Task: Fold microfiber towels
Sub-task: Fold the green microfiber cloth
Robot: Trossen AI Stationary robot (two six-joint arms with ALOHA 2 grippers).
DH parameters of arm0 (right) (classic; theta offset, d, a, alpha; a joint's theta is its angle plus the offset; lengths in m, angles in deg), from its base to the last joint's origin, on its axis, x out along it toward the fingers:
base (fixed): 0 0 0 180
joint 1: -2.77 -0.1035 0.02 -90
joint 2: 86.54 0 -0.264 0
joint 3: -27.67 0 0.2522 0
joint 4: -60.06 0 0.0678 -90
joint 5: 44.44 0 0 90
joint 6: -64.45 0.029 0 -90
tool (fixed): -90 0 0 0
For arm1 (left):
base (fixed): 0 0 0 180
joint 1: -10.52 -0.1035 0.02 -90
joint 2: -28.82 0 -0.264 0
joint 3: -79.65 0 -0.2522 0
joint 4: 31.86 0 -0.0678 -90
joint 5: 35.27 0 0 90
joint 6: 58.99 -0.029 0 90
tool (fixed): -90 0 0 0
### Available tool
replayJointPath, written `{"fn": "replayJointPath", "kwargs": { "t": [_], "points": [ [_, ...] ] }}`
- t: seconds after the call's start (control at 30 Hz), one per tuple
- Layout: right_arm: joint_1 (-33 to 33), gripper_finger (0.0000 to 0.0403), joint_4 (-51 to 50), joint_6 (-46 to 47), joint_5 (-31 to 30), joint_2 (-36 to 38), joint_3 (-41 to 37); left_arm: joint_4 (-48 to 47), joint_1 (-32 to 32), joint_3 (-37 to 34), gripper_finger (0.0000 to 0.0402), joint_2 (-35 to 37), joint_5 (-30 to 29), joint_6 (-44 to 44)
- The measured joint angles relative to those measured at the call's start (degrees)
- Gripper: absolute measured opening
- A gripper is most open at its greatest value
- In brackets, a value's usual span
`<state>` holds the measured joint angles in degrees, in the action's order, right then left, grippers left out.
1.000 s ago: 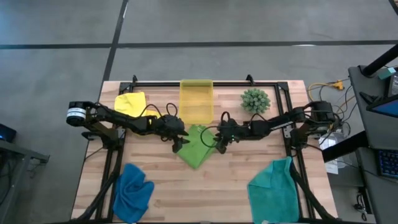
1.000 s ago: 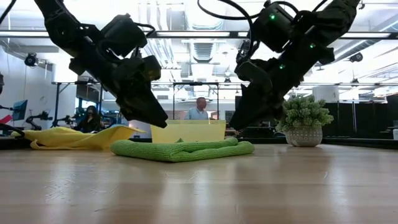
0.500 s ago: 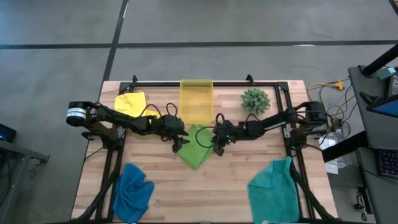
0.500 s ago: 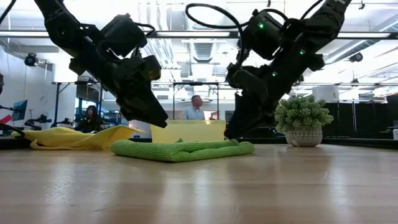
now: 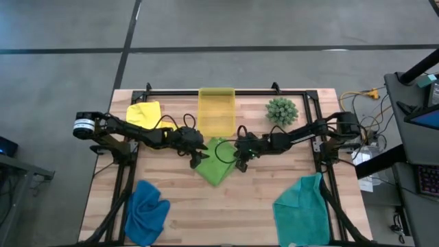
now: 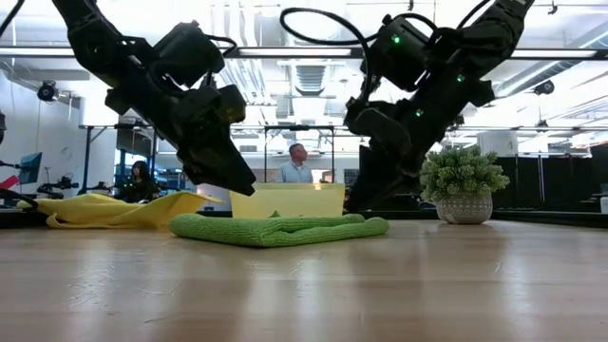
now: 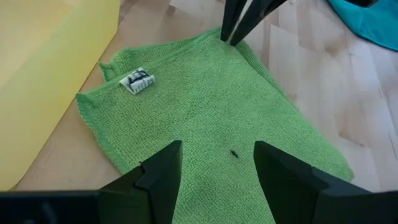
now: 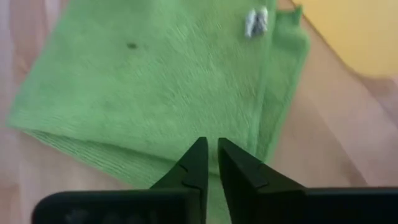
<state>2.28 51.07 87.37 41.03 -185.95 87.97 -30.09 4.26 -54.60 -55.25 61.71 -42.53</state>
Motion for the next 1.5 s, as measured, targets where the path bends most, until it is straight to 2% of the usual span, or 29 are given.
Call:
{"fn": "replayJointPath", "kwargs": {
  "t": [0.3,0.5,0.83,1.07,1.23,1.4,1.5],
  "points": [
    [0.0,0.0113,0.4,-3.6,-3.0,0.0,-0.1,0.0,0.3,0.0,0.0187,0.0,0.2,1.3],
    [0.0,0.0129,-0.3,-5.9,-4.1,-0.1,-0.1,0.0,0.3,0.0,0.0187,0.0,0.2,1.3],
    [0.9,0.0109,-2.8,-3.6,-4.4,-0.2,-0.6,0.0,0.3,0.0,0.0187,0.0,0.2,1.3],
    [0.9,0.0087,-2.8,-3.9,-0.9,-0.2,-0.7,0.0,0.3,0.0,0.0187,0.0,0.2,1.2],
    [0.9,0.0062,-2.8,-4.1,-0.1,-0.2,-0.7,0.1,0.3,0.0,0.0187,0.0,0.1,1.2],
    [0.9,0.0017,-2.8,-4.7,0.5,-0.2,-0.7,0.1,0.3,0.0,0.0187,0.0,0.0,1.2],
    [0.9,0.001,-2.8,-3.6,0.5,-0.2,-0.7,0.1,0.3,0.0,0.0187,0.0,0.0,1.2]
  ]
}}
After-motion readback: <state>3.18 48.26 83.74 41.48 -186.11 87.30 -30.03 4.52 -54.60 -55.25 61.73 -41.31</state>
